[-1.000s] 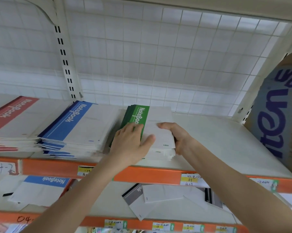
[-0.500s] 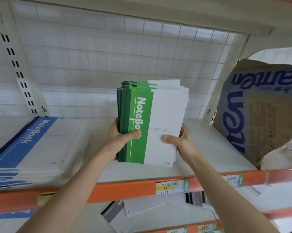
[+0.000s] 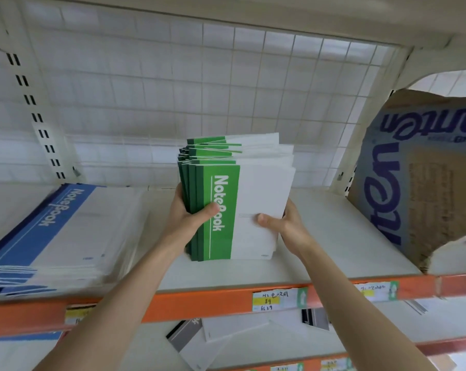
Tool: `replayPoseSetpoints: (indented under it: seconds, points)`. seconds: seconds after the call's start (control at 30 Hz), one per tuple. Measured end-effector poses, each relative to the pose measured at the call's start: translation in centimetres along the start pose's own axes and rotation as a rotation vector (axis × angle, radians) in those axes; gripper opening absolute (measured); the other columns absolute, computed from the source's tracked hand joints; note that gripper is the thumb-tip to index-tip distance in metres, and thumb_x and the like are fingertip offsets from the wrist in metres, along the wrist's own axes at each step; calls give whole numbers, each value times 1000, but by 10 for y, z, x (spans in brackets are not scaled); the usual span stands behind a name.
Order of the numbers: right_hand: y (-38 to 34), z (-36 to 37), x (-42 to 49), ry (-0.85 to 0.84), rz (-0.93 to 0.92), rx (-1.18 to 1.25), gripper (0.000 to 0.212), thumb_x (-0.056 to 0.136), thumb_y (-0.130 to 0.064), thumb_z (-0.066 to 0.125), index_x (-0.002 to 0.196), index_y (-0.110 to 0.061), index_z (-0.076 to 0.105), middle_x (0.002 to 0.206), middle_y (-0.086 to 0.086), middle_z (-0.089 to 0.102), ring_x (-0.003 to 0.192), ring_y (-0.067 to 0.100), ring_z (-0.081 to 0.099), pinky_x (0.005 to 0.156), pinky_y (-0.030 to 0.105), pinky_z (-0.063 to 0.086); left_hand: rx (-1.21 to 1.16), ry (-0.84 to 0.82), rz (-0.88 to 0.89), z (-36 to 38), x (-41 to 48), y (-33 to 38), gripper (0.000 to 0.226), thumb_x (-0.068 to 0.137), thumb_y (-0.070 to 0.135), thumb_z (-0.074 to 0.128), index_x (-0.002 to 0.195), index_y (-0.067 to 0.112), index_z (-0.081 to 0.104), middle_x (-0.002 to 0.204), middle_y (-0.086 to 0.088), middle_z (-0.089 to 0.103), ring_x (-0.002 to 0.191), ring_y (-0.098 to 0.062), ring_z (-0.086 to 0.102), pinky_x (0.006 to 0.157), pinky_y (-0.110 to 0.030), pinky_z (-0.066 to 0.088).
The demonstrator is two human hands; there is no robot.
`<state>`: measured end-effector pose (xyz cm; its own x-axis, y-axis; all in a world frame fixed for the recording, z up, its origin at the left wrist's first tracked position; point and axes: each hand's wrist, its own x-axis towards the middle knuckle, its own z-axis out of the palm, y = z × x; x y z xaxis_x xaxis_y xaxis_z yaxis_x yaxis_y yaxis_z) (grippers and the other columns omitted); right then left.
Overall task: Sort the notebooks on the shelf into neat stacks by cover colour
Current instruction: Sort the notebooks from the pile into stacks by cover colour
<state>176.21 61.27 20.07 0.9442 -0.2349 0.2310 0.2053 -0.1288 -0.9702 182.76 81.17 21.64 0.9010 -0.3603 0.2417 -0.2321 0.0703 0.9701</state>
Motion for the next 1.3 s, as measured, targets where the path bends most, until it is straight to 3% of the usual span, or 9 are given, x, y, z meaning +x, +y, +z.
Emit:
replayPoseSetpoints:
  seconds: [0.13, 0.3, 0.43, 0.73, 0.9, 0.97, 1.1, 1.2, 1.3]
  points:
    - [8, -5, -5, 30, 49, 17, 102, 41, -48, 87, 127, -15, 42, 123, 6, 58, 110, 19, 60, 82, 28, 53, -101, -25, 22, 1, 9, 3, 50, 83, 3, 65, 122, 23, 40, 102, 14, 58, 74, 15, 61, 61, -4, 46]
    - [28, 14, -12, 67, 158, 91, 119, 35, -56, 89, 133, -11, 39, 125, 12, 58, 114, 31, 58, 92, 50, 49, -215, 7, 12, 11, 10, -8, 77, 48, 38, 73, 119, 31, 43, 105, 11, 63, 91, -4, 65, 74, -24, 54]
    - [22, 11, -12, -22, 135, 36, 118, 38, -58, 88, 132, -4, 41, 123, 13, 60, 112, 30, 59, 90, 42, 51, -174, 3, 64, 13, 4, -9, 101, 50, 47, 69, 140, 22, 31, 110, 14, 61, 94, 2, 63, 74, -17, 52]
    - [-10, 19, -1, 63, -39, 109, 114, 34, -61, 86, 124, -1, 48, 102, 0, 70, 95, 17, 67, 73, 28, 54, -232, -7, 88, 13, 7, 8, 106, 47, 49, 66, 139, 6, 38, 83, 22, 70, 78, 4, 66, 65, -13, 51]
    - [-18, 18, 0, 46, -31, 90, 119, 37, -63, 85, 130, -1, 45, 116, 10, 64, 103, 22, 64, 78, 30, 54, -230, -82, 73, 7, 9, 17, 69, 59, 37, 67, 122, 16, 46, 80, 27, 69, 76, 10, 64, 64, -8, 48]
    - [-24, 17, 0, 54, -69, 72, 114, 42, -61, 84, 133, -6, 42, 124, 12, 59, 111, 25, 60, 84, 33, 53, -231, -91, 102, 3, 12, 22, 62, 61, 35, 66, 119, 21, 48, 87, 23, 70, 81, 8, 65, 67, -8, 48]
    - [-46, 15, 4, 137, -338, -84, 79, 61, -39, 71, 130, -40, 32, 136, -11, 41, 128, 12, 43, 105, 33, 39, -248, -87, 134, 2, 16, 25, 68, 66, 20, 61, 130, 26, 38, 106, 10, 62, 86, 4, 64, 72, -13, 49]
    - [-61, 9, 13, 157, -595, -326, 61, 69, -32, 69, 125, -27, 46, 137, -7, 40, 130, 6, 39, 110, 30, 32, -243, -100, 133, 3, 17, 25, 59, 65, 20, 61, 119, 31, 40, 106, 9, 61, 86, 4, 64, 72, -12, 49]
    - [-64, 0, 19, 144, -666, -475, 45, 74, -31, 66, 113, -10, 59, 122, 2, 56, 124, 17, 47, 107, 27, 35, -234, -104, 138, 1, 19, 25, 62, 59, 23, 70, 115, 33, 44, 107, 8, 62, 88, 2, 64, 73, -13, 49]
